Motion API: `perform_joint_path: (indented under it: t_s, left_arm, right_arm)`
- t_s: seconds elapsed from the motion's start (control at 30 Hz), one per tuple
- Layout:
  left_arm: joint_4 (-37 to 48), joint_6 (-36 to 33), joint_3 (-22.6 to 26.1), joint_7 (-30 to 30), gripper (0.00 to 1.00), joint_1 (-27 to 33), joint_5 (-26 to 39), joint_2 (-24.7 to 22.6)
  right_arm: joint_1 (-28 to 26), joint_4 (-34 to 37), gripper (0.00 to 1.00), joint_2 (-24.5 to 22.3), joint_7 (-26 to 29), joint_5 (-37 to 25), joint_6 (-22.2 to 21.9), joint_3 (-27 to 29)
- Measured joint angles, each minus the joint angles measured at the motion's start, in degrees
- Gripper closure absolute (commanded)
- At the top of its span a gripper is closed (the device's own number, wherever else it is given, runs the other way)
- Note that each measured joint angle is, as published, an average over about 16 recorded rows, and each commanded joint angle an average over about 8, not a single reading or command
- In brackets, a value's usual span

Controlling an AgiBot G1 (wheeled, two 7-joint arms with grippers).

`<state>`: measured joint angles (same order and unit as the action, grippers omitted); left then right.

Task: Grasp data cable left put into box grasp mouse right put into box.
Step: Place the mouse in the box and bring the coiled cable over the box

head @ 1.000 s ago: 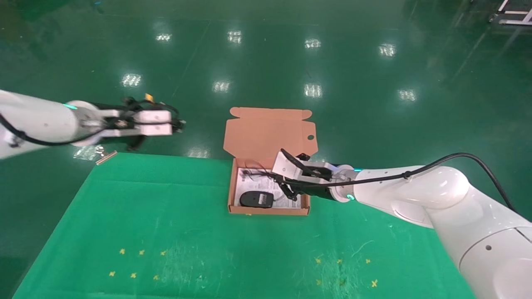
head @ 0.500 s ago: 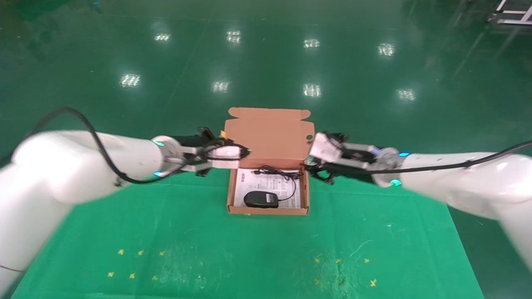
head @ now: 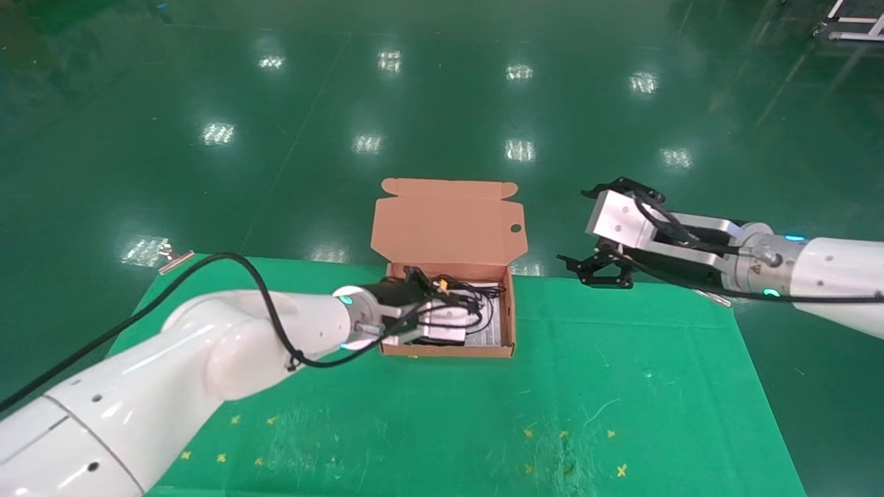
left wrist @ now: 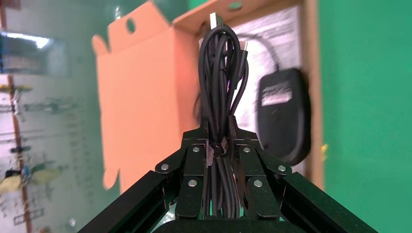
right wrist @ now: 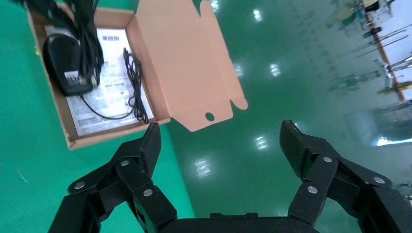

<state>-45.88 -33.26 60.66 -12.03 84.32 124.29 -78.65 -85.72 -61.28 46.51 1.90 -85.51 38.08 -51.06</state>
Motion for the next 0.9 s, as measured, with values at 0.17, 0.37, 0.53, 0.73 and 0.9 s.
perform_joint_path:
  t_s: [0.17, 0.37, 0.53, 0.73, 0.9]
  left_arm:
    - [0.6, 1.6, 3.6, -0.4, 0.35, 0.7, -3.6, -0.2]
    - [0.8, 2.1, 5.4, -0.7, 0.0, 1.3, -5.6, -0.3]
    - [0.5, 2.2, 5.5, -0.7, 0.0, 1.4, -5.7, 0.0]
    - [-0.6, 2.3, 5.1, -1.0, 0.0, 2.2, -4.8, 1.1]
    - [-1.7, 2.9, 4.5, -2.0, 0.0, 4.3, -3.2, 2.2]
  right_arm:
    - [0.9, -4.8, 0.0, -2.3, 3.9, -1.8, -1.2, -0.5]
    - [1.3, -6.7, 0.0, -3.2, 5.5, -2.9, -1.9, -0.8]
    - [1.3, -6.7, 0.0, -3.2, 5.6, -2.9, -1.9, -0.9]
    - [0.9, -6.4, 0.0, -2.9, 5.2, -2.9, -2.0, -0.7]
    - [-1.0, -6.4, 0.0, -2.6, 4.2, -3.3, -2.0, -0.2]
